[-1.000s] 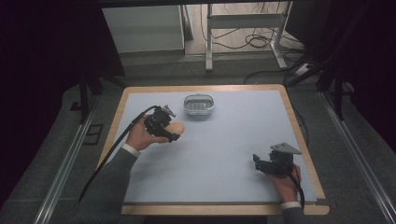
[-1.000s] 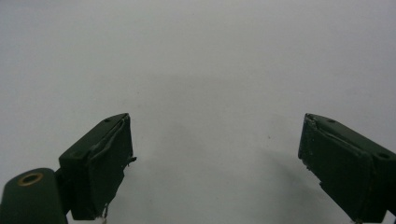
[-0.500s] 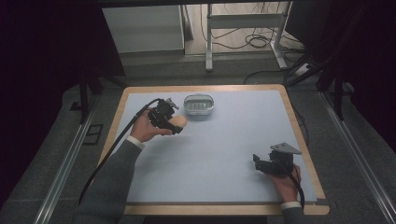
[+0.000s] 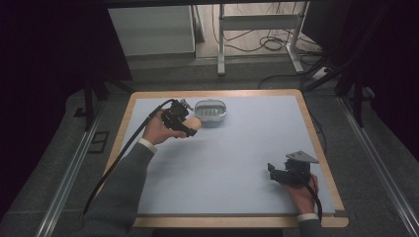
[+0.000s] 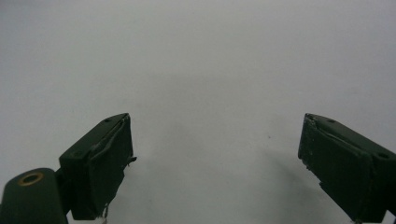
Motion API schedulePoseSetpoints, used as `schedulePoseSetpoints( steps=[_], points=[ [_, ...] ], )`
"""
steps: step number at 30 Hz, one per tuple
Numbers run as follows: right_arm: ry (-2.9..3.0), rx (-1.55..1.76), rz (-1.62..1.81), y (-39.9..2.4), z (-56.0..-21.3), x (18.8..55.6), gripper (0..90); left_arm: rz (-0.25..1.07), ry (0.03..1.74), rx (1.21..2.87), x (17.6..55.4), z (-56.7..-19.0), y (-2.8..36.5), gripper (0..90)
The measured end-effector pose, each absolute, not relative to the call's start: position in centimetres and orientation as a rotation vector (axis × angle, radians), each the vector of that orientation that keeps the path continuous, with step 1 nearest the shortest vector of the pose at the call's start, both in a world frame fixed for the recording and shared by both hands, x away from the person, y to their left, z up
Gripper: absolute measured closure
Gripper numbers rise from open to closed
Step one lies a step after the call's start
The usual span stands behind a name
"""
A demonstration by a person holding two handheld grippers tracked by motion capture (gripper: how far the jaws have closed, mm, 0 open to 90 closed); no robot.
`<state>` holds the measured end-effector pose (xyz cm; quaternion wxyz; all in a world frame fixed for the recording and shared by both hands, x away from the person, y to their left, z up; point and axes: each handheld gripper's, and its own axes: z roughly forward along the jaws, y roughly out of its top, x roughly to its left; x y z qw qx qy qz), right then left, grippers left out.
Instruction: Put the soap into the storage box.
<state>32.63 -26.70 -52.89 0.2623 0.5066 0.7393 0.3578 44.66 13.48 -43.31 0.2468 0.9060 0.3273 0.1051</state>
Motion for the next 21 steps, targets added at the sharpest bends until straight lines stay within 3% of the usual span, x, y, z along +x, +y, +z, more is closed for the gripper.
schedulePoseSetpoints(
  steps=[21],
  points=[
    [1.998,1.371,0.97,-26.7,-52.9,32.6,10.1,0.268,0.909,2.483,47.2,-43.6,12.3,32.9]
  ],
)
